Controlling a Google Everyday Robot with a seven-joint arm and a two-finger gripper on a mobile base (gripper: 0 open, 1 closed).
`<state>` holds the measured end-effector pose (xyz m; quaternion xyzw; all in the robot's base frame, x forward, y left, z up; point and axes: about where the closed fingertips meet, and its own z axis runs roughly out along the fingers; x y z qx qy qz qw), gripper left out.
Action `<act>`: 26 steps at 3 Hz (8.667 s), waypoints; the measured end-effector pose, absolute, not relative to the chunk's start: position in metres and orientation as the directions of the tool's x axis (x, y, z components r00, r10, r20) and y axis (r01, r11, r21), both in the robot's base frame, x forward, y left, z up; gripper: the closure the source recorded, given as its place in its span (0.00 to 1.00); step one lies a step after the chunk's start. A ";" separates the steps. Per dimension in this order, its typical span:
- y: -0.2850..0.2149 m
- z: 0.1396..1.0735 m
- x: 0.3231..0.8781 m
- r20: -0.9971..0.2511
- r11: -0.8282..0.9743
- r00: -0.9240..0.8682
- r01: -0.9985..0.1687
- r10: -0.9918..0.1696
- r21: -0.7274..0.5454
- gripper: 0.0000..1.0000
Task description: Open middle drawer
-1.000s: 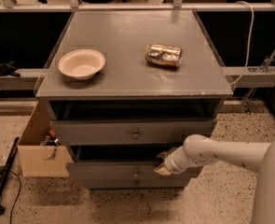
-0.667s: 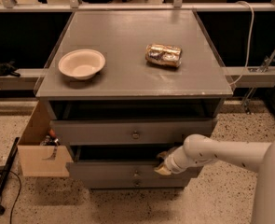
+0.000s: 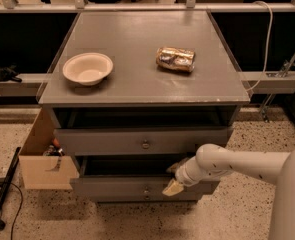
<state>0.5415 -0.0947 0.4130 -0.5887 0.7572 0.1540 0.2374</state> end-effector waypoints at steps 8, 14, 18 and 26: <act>-0.095 0.453 0.395 -0.604 0.253 -0.152 -0.964 -0.782 -0.085 0.34; -0.102 0.459 0.437 -0.573 0.258 -0.147 -0.959 -0.806 -0.116 0.24; -0.115 0.449 0.474 -0.555 0.280 -0.164 -0.951 -0.816 -0.131 0.00; -0.102 0.438 0.498 -0.534 0.254 -0.150 -0.959 -0.832 -0.127 0.00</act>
Offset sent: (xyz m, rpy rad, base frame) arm -0.1714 -0.0547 0.0085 -0.0517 -0.0007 -0.0159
